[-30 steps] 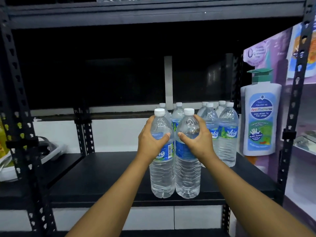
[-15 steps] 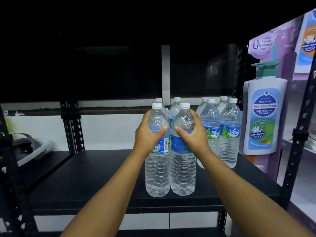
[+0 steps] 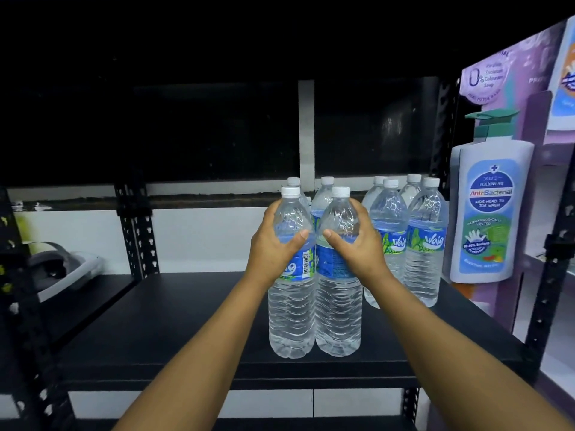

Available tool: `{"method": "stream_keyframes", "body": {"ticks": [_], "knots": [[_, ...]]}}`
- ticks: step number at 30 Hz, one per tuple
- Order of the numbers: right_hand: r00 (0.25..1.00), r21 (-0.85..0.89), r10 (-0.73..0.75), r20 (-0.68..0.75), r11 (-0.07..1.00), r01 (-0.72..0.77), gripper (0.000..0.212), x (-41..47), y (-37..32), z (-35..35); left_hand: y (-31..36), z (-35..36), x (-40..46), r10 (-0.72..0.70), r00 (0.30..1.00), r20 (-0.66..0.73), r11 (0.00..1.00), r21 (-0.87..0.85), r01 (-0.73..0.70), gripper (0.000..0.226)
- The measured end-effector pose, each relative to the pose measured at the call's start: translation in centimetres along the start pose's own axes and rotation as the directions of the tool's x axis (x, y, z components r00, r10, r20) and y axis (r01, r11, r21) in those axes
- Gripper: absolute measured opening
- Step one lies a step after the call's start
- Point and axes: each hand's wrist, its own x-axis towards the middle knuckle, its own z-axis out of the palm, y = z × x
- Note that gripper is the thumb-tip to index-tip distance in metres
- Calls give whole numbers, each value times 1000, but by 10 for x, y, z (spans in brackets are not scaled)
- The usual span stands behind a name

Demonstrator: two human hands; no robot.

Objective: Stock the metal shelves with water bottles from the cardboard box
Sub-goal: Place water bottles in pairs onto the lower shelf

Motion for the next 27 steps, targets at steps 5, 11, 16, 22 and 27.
{"method": "stream_keyframes", "body": {"ticks": [5, 11, 16, 22, 27], "knots": [[999, -1, 52, -5, 999, -52, 77, -6, -2, -4, 5, -5, -3, -7, 998, 59, 1000, -7, 8, 65], [996, -69, 75, 53, 995, -72, 79, -14, -9, -10, 13, -14, -4, -59, 988, 142, 998, 2, 60, 67], [986, -57, 116, 119, 992, -110, 103, -46, 4, -8, 5, -14, -25, -107, 983, 152, 991, 93, 93, 98], [970, -58, 197, 143, 980, -190, 97, -89, 14, -11, -25, -2, -92, -193, 973, 128, 981, 32, 191, 99], [950, -108, 275, 146, 959, -261, 96, -124, 35, -11, -49, 2, -134, -270, 958, 92, 957, 135, 257, 95]]}}
